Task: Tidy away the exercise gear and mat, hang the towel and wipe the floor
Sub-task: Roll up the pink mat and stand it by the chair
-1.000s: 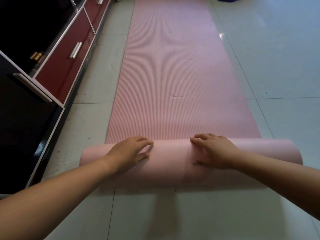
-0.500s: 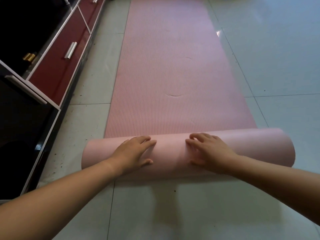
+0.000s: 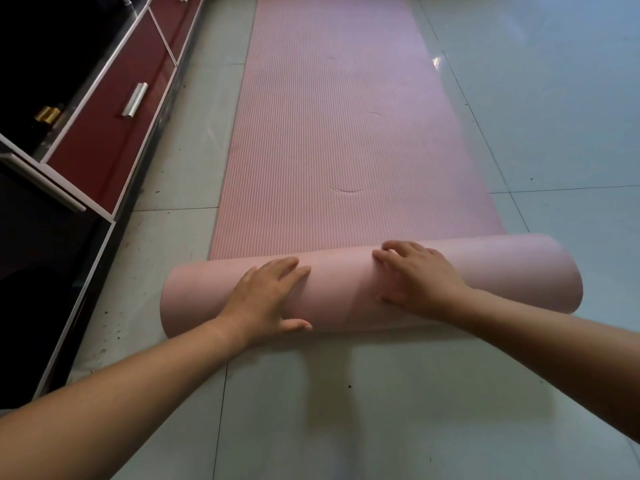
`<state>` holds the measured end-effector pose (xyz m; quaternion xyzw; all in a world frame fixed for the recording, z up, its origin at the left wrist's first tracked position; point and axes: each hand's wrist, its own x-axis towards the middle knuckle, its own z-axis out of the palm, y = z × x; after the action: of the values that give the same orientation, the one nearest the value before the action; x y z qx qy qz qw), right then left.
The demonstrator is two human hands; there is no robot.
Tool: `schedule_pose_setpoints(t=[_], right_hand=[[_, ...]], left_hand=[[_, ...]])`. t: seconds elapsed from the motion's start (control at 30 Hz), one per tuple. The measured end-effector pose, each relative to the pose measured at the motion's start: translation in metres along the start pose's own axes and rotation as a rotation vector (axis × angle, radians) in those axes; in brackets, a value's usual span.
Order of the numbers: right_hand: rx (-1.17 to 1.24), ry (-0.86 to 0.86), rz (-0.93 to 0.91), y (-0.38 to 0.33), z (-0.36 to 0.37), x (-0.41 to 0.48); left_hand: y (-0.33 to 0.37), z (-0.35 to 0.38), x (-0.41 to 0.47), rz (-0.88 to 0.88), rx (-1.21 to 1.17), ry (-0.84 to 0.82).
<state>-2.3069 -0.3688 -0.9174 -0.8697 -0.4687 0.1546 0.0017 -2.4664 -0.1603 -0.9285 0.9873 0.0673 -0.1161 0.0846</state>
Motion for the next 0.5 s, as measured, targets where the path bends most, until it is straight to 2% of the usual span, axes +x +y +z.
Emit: schedule_pose_setpoints(t=[0.17, 0.5], right_hand=[[-0.026, 0.033, -0.026, 0.0, 0.006, 0.003], [-0.081, -0.054, -0.056, 0.003, 0.015, 0.011]], left_hand=[[-0.008, 0.003, 0.01, -0.01, 0.006, -0.023], [-0.013, 0.005, 0.026, -0.025, -0.075, -0.017]])
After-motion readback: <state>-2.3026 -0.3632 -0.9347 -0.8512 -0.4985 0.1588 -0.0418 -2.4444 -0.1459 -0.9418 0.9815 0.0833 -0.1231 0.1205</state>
